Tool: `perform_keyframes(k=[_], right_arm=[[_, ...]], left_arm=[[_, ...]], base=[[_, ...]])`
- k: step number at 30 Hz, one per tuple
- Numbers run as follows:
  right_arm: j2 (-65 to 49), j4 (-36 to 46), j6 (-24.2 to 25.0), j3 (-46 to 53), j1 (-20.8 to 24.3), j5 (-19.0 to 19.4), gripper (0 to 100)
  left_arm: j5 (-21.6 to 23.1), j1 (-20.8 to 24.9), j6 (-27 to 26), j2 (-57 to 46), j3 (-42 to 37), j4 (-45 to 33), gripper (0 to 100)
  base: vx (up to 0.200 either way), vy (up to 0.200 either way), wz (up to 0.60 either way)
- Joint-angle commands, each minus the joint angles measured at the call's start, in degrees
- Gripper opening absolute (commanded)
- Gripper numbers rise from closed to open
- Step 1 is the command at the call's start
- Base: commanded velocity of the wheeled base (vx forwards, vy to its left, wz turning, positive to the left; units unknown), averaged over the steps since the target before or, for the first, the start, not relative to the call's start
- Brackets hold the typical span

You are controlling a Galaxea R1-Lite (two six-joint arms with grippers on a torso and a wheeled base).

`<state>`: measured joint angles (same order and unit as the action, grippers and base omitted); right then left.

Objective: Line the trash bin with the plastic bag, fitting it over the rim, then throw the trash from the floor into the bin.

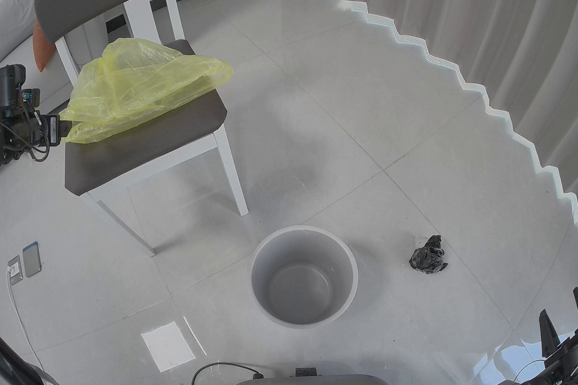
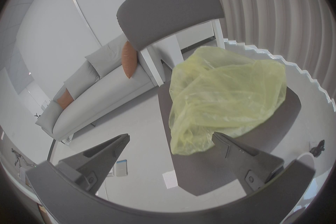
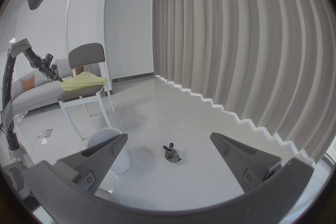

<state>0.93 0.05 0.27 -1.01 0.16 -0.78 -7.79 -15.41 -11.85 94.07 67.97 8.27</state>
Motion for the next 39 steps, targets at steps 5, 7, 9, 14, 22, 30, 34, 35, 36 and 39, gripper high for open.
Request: perform_keyframes(k=[5, 7, 9, 14, 22, 30, 34, 35, 36, 39], right_arm=[[-0.9, 0.0, 0.1, 1.0, 0.0, -0.1, 100], [-0.8, 0.0, 0.1, 1.0, 0.0, -0.1, 100], [-0.9, 0.0, 0.2, 1.0, 0.0, -0.1, 100], [-0.9, 0.0, 0.3, 1.0, 0.0, -0.2, 100], [-0.8, 0.0, 0.6, 1.0, 0.0, -0.9, 100], [-0.9, -0.1, 0.9, 1.0, 0.0, -1.9, 100], [-0.9, -0.2, 1.5, 1.0, 0.0, -1.9, 100], [-0.9, -0.2, 1.6, 1.0, 0.0, -1.9, 100], [-0.9, -0.2, 1.6, 1.0, 0.0, -1.9, 100], [-0.9, -0.2, 1.6, 1.0, 0.0, -2.0, 100]], left_arm=[[0.8, -2.7, -0.2, 3.7, 0.1, 1.7, 100], [1.8, -3.0, -0.1, 4.5, 0.2, 1.9, 100], [2.5, -3.1, 0.0, 5.3, 0.7, 2.6, 100], [3.0, -3.5, 0.6, 7.1, 2.3, 5.4, 100], [3.7, -2.9, 1.3, 8.8, 3.9, 5.9, 100], [6.3, -3.4, 1.4, 11.0, 5.9, 5.9, 100], [6.3, -3.6, 1.7, 12.5, 7.3, 6.0, 100], [6.3, -3.7, 2.1, 12.8, 7.5, 6.0, 100], [6.3, -3.8, 2.3, 12.9, 7.6, 6.0, 100], [7.3, -4.9, 2.7, 13.1, 8.3, 6.0, 100]], base=[[0.0, 0.0, 0.0], [0.0, 0.0, 0.0], [0.0, 0.0, 0.0], [0.0, 0.0, 0.0], [0.0, 0.0, 0.0], [0.0, 0.0, 0.0], [0.0, 0.0, 0.0], [0.0, 0.0, 0.0], [0.0, 0.0, 0.0], [0.0, 0.0, 0.0]])
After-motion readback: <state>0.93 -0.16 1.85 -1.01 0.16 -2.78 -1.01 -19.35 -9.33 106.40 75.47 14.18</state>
